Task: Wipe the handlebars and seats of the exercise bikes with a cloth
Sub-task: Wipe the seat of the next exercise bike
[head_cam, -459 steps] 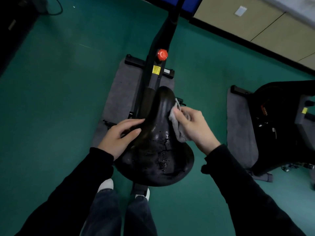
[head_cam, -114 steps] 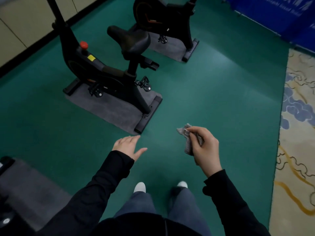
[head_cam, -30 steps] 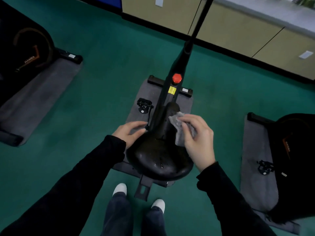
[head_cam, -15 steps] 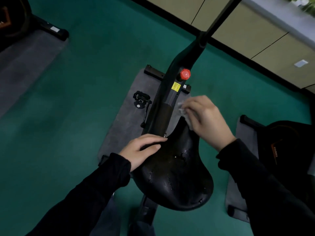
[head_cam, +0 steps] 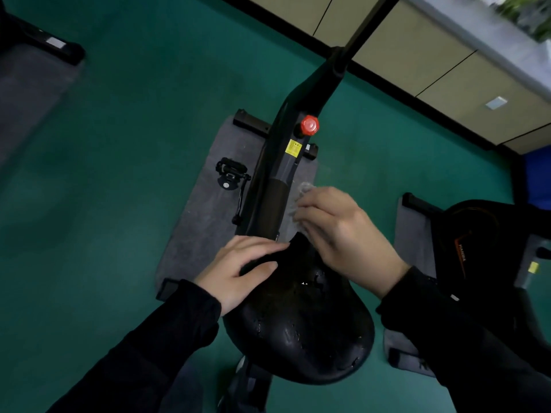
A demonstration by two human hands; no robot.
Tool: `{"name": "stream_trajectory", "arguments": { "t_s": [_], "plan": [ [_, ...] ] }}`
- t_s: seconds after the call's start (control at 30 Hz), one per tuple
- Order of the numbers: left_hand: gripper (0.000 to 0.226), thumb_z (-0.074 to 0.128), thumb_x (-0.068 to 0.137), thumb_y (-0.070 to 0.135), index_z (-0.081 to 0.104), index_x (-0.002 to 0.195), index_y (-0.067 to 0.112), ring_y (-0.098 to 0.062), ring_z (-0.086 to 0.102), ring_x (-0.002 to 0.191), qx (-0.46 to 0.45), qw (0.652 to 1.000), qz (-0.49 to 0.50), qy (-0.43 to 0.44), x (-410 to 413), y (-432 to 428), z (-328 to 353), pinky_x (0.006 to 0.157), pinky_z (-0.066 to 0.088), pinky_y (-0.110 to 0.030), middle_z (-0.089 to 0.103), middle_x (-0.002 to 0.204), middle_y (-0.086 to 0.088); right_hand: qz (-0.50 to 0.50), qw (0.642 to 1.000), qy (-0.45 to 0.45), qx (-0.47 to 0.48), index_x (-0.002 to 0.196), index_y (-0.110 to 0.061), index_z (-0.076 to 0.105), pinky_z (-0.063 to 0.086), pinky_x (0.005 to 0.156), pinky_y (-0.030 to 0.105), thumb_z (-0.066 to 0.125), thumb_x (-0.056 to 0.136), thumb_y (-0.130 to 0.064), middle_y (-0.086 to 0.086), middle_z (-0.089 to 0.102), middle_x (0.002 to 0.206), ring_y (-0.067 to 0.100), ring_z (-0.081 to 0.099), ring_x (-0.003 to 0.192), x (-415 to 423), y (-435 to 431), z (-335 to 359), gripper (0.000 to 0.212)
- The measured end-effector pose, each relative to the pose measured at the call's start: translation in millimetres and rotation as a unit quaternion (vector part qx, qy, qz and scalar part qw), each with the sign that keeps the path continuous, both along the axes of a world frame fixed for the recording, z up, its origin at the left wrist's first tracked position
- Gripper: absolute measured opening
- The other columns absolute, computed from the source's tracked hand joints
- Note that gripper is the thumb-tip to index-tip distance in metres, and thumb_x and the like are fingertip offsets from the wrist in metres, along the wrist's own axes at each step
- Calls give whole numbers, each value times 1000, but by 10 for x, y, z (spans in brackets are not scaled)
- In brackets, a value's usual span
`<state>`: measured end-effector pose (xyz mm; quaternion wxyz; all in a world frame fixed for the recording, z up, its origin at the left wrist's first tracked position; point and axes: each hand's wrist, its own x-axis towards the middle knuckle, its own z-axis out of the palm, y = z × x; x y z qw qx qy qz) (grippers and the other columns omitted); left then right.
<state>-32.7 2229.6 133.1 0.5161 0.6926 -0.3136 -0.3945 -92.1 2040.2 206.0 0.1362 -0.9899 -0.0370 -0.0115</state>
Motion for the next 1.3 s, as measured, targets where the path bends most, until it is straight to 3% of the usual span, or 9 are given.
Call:
{"name": "stream_trajectory", "arguments": {
  "t_s": [0.1, 0.2, 0.3, 0.5, 0.63, 0.8, 1.0, 1.2, 1.3],
  "plan": [
    [36, 53, 94, 21, 52, 117, 49, 5, 35, 124, -1, 1000, -17, 7, 30, -26, 13, 107, 22, -15, 51, 124, 27, -136, 985, -84, 61, 107, -1, 68, 39, 103, 25, 53, 96, -8, 9, 64, 116, 21, 56, 113, -82, -191, -85, 19],
    [38, 53, 94, 18, 53, 116, 50, 8, 35, 123, 0, 1000, -17, 12, 35, -28, -2, 104, 20, -9, 50, 123, 31, -386, 883, -31, 264, 114, -6, 66, 42, 105, 35, 48, 99, -13, 6, 67, 117, 20, 59, 115, -51, -258, -173, 24],
    [39, 52, 94, 20, 53, 117, 51, 8, 34, 124, 1, 1000, -18, 9, 25, -19, -34, 103, 19, -6, 50, 121, 36, -437, 824, 8, 361, 118, -12, 64, 43, 104, 46, 45, 101, -19, 2, 68, 115, 17, 60, 114, -254, -150, -216, 26],
    [34, 49, 85, 36, 55, 115, 50, 5, 38, 124, -1, 1000, -5, 10, 5, -36, -41, 104, 22, -12, 53, 123, 30, -427, 866, 22, 259, 132, -7, 55, 34, 98, 13, 58, 93, -18, -5, 57, 127, 5, 48, 121, -644, 117, -177, 40],
    [34, 48, 84, 37, 56, 115, 48, 2, 39, 124, 3, 1000, -5, 11, 9, -27, -49, 102, 21, -6, 54, 124, 28, -438, 859, 10, 265, 134, -4, 52, 34, 100, 16, 54, 96, -14, 6, 56, 135, 14, 50, 126, -496, 139, -144, 40],
    [34, 54, 91, 16, 59, 116, 40, -6, 45, 125, -8, 1000, 0, 10, 19, -30, -39, 110, 27, -28, 57, 126, 13, -400, 892, -70, 200, 120, -2, 63, 39, 98, 13, 68, 85, -5, 11, 63, 118, 8, 54, 112, -735, 441, -46, 35],
    [26, 55, 90, 12, 67, 109, 26, -4, 52, 119, -17, 998, 30, 47, -36, 26, 71, 103, 35, -15, 62, 122, 5, -350, 915, -70, 190, 118, -8, 68, 36, 109, 22, 65, 85, 4, 6, 59, 132, 14, 52, 126, -966, 624, -9, 35],
    [33, 54, 91, 34, 65, 115, 15, -6, 50, 123, -25, 996, 48, 70, -130, 228, 136, 112, 32, -35, 61, 126, 3, -395, 898, -89, 172, 117, -4, 67, 34, 108, 17, 63, 82, 9, 7, 60, 128, 17, 55, 123, -940, 801, -9, 38],
    [75, 54, 74, 72, 55, 126, 18, -7, 43, 130, -19, 999, 14, 41, -177, 340, 145, 114, 29, -35, 52, 136, 3, -332, 927, -80, 154, 116, -3, 68, 36, 111, 29, 60, 77, 12, 9, 62, 127, 22, 53, 124, -899, 986, -12, 42]
  ]
}}
